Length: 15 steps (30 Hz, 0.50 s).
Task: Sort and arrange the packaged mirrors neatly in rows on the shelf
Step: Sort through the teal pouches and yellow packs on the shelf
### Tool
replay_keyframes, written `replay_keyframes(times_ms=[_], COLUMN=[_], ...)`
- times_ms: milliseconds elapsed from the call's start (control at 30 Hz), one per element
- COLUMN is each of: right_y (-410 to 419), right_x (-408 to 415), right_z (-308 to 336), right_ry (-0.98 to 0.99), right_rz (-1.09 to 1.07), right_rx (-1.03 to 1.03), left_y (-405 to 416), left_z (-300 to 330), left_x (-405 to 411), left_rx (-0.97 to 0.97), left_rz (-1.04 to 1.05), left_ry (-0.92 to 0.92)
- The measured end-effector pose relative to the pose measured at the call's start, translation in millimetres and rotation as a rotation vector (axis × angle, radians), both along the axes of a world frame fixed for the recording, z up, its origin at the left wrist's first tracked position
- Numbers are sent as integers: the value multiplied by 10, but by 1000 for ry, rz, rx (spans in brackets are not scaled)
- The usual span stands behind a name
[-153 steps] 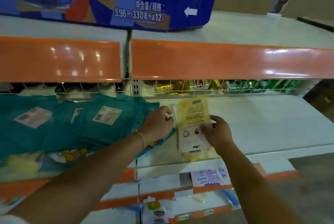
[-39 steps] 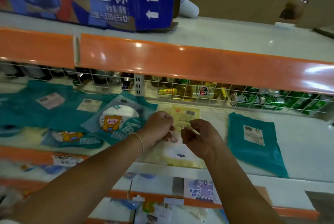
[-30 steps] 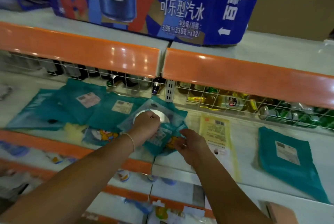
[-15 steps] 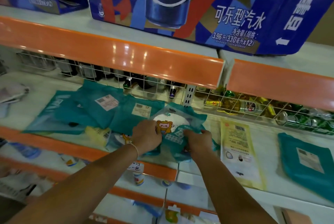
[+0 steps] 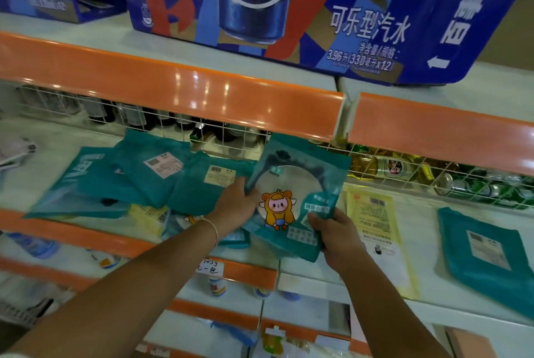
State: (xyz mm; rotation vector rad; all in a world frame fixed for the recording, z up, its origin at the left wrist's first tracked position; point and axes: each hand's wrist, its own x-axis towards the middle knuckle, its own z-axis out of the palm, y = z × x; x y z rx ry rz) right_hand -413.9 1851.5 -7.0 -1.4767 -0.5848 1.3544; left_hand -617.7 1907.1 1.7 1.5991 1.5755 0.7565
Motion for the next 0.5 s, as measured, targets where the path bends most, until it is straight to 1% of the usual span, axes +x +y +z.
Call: replay_keyframes(times_ms=[67,133,233,300,400,500], right_y=[-67,-143,-258,-364,-529,-665], right_x=[178,394,722,934,1285,1687], right_z=[33,65,49,42,46,-3], right_ry=[-8,10,107,160,111,87], right_rz=[0,-33,-83,-109,-157,-241], right_rx=[34,57,55,46,30,1], left_y=[-41,-98,-146,-169,-216,-258], left_z=[92,156,171,163,125,78], left_x=[141,333,689,978,1430,1866], left_rx=[-91,-103,-97,-76,-77,-88], left_rz=[-38,-52,-47,-25,-45,-116], left_ry=[-178,-251,-344,-310,-276,-208])
